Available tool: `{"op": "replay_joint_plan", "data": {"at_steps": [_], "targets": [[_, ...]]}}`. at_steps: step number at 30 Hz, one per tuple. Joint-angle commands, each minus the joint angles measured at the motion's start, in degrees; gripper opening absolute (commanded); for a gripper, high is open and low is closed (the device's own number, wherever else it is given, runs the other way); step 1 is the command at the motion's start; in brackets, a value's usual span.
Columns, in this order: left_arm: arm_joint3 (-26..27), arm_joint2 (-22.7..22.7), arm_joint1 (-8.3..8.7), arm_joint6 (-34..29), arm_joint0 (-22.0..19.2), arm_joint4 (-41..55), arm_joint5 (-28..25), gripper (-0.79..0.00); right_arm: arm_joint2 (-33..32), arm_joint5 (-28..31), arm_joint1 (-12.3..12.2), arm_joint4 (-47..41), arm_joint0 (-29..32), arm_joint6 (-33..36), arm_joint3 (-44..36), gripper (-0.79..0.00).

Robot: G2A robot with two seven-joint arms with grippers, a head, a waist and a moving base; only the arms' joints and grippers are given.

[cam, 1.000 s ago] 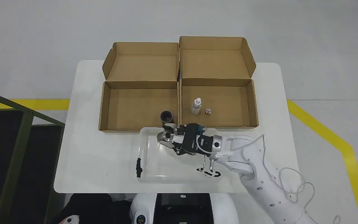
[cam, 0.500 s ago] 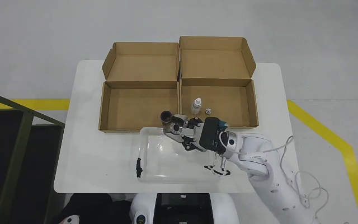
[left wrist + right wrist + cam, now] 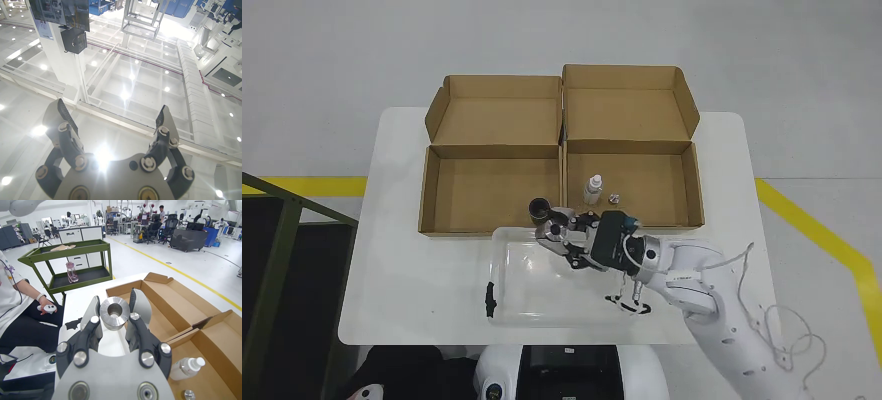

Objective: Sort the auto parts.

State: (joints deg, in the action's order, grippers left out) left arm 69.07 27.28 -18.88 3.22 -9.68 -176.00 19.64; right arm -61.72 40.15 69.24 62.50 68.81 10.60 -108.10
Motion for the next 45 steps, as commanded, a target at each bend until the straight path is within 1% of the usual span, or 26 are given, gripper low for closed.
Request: {"op": "replay_joint_plan", "data": {"at_steps": [1, 8, 14, 19, 29, 36, 45], "targets": [[0.0, 0.0, 0.0, 0.0, 0.0, 0.0, 0.0, 0.0, 1.1, -0.5, 0.2, 0.6, -0.7, 0.3, 1.1, -0.785], [0.0, 0.0, 0.0, 0.0, 0.0, 0.0, 0.0, 0.0, 5.0, -2.4, 0.9, 4.5, -4.0, 1.9, 4.0, -0.785], [0.0, 0.0, 0.0, 0.0, 0.0, 0.0, 0.0, 0.0, 9.5, -4.5, 2.1, 7.6, -8.5, 2.1, 6.9, -0.785], [0.0, 0.0, 0.0, 0.0, 0.0, 0.0, 0.0, 0.0, 13.8, -7.0, 3.6, 9.6, -13.2, 1.8, 10.9, -0.785], [0.0, 0.0, 0.0, 0.0, 0.0, 0.0, 0.0, 0.0, 21.3, -11.4, 7.5, 9.2, -22.5, 1.9, 19.9, -0.785], [0.0, 0.0, 0.0, 0.0, 0.0, 0.0, 0.0, 0.0, 24.0, -13.1, 9.7, 8.7, -26.2, 2.7, 25.8, -0.785], [0.0, 0.0, 0.0, 0.0, 0.0, 0.0, 0.0, 0.0, 25.1, -13.5, 11.4, 9.2, -29.1, 5.5, 30.6, -0.785]]}}
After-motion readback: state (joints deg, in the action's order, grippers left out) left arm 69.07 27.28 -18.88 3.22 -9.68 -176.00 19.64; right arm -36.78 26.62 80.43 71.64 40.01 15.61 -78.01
